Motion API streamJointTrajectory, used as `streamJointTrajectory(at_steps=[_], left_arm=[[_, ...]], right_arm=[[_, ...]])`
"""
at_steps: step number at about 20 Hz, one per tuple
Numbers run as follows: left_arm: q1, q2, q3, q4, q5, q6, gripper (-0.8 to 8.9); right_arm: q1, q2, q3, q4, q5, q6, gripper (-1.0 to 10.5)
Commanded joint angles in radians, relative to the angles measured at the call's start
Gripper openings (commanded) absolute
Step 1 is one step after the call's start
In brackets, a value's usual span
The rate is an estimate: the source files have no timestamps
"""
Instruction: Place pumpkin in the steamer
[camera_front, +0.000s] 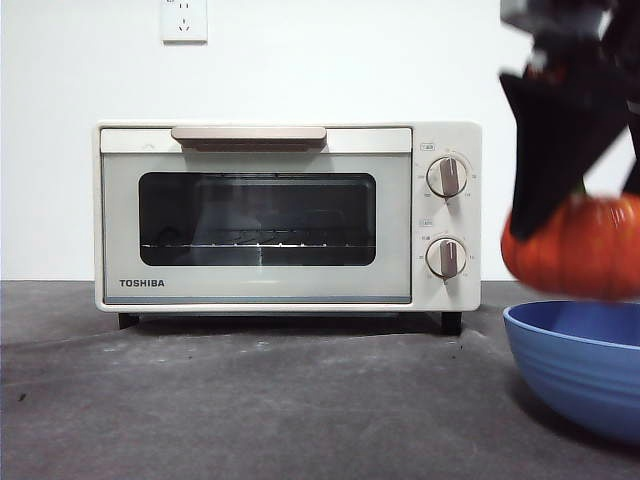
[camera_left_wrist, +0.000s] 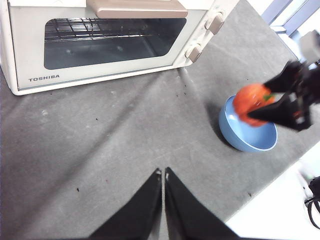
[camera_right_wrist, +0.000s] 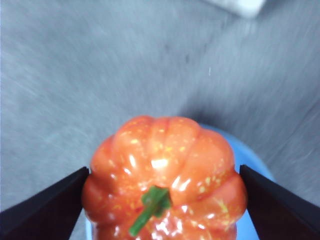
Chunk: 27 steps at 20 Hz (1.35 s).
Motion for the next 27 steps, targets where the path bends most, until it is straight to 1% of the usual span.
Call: streamJointTrajectory(at_steps=[1,4,7,9,11,13,14,19,22,24,27], left_arm=[[-0.002,0.003,0.022,0.011,0.006,0.014,0.16],[-0.002,0.003,0.022,0.011,0.006,0.014,0.16],[-0.002,0.003,0.022,0.011,0.006,0.014,0.16],[-0.002,0.003,0.022,0.011,0.005,0.014,0.16],[-0.002,0.003,0.022,0.011,0.005,0.013,0.16],[-0.002,0.003,0.022,0.010,0.005,0.013,0.16],[-0.003,0.003,0.022,0.010,0.005,0.013,0.16],[-0.023,0.006,0.022,0.018,0.003,0.004,0.16],[-0.052,0.021,0.022,0.083,-0.018,-0.045,0.17],[-0.073,0.047,0.022,0.148,-0.019,-0.082,0.17],[-0.116,0.109,0.022,0.267,-0.068,-0.139,0.17]], right_arm=[[0.005,0.016,-0.052,0.064,-0.002,0.056,4.1],[0.005,0.026,-0.109,0.109,0.013,0.076,4.1],[0.005,0.047,-0.138,0.114,0.049,0.080,4.1],[0.005,0.052,-0.140,0.115,0.065,0.080,4.4],[0.005,0.052,-0.140,0.114,0.067,0.079,4.5],[0.005,0.052,-0.140,0.111,0.065,0.079,5.0],[0.005,0.052,-0.140,0.110,0.064,0.079,5.1],[0.005,0.034,-0.134,0.111,0.064,0.078,5.2],[0.005,-0.021,-0.098,0.100,0.067,0.077,5.2],[0.005,-0.064,-0.052,0.062,0.092,0.071,5.2],[0.005,-0.120,0.020,0.027,0.089,0.070,5.2]])
